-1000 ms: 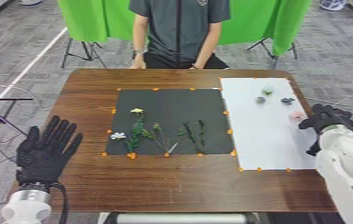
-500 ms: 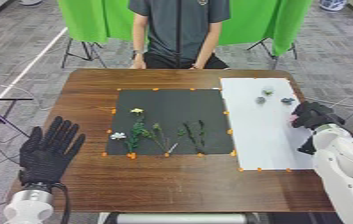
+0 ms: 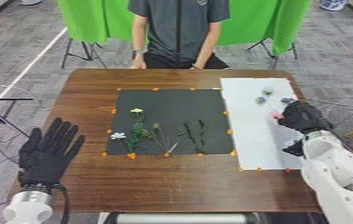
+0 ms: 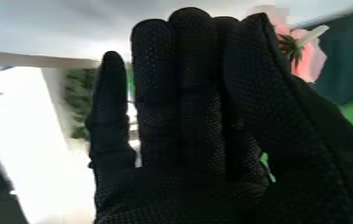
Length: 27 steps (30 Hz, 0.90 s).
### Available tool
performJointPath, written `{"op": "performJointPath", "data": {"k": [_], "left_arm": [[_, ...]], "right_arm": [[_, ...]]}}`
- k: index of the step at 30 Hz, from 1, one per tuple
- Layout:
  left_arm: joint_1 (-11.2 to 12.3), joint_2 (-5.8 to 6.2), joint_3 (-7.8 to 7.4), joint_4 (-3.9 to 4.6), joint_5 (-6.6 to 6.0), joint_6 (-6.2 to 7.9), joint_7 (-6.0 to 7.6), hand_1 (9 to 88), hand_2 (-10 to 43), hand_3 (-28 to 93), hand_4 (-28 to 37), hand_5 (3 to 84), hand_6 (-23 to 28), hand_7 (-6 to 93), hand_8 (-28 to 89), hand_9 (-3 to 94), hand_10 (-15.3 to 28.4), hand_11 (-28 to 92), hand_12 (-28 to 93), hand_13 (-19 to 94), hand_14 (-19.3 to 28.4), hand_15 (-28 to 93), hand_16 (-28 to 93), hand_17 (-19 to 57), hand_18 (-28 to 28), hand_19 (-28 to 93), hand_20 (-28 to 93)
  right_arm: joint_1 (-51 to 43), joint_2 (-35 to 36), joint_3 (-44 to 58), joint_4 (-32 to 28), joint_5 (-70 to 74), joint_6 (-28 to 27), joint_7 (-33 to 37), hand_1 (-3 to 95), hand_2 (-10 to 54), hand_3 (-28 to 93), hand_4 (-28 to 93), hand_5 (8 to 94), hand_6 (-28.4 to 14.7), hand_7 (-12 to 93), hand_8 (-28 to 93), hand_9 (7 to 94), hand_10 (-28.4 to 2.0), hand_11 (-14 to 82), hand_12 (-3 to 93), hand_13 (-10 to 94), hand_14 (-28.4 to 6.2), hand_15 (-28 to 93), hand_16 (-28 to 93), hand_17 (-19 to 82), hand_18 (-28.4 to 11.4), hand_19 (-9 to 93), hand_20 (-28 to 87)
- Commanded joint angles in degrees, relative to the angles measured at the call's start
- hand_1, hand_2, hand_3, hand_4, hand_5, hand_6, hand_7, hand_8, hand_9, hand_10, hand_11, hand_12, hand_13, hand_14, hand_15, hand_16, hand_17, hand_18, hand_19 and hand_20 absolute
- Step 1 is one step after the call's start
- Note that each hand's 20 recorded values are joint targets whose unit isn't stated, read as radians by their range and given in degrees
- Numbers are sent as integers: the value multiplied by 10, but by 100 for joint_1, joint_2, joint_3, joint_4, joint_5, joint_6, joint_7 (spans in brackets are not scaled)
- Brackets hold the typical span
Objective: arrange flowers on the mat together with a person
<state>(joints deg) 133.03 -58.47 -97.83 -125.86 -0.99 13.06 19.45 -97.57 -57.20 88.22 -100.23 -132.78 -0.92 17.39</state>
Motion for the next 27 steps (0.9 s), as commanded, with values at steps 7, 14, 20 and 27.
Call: {"op": "performJointPath", "data": {"k": [7, 14, 20, 27], "left_arm": [[-2, -13, -7, 63, 30, 63, -140, 318, 151, 694, -283, 456, 83, 82, -86, 412, 132, 139, 88, 309, 117, 177, -41, -24, 125, 287, 129], [-85, 42, 107, 85, 5, 73, -132, 315, 154, 693, -283, 457, 84, 82, -85, 412, 132, 139, 88, 309, 118, 180, -40, -23, 125, 285, 129], [-317, 136, 182, 167, 59, 98, -230, 315, 154, 693, -283, 457, 83, 80, -86, 412, 132, 138, 87, 308, 119, 180, -41, -23, 125, 285, 129], [-455, 211, 283, 88, 167, -26, -218, 302, 161, 689, -283, 456, 83, 80, -85, 412, 133, 138, 88, 309, 118, 178, -42, -22, 125, 283, 128]], "right_arm": [[1808, -1210, -2523, -20, -405, 400, -1746, 562, -66, 647, -283, 697, 29, 419, -44, 822, -78, 122, 374, 618, -57, 449, 373, 222, -178, 670, 236], [2405, -1693, -3352, 593, -785, 130, -2095, 560, -72, 652, -283, 706, 30, 417, -49, 829, -77, 126, 371, 628, -55, 443, 372, 225, -180, 668, 235], [2505, -1726, -3713, 847, -936, -314, -1995, 555, -75, 661, -283, 708, 27, 415, -52, 829, -79, 123, 363, 630, -54, 430, 367, 226, -182, 664, 232], [2430, -1906, -3945, 1140, -1168, -75, -1857, 556, -82, 669, -283, 707, 26, 414, -56, 828, -78, 109, 359, 631, -48, 394, 366, 226, -181, 652, 217]]}}
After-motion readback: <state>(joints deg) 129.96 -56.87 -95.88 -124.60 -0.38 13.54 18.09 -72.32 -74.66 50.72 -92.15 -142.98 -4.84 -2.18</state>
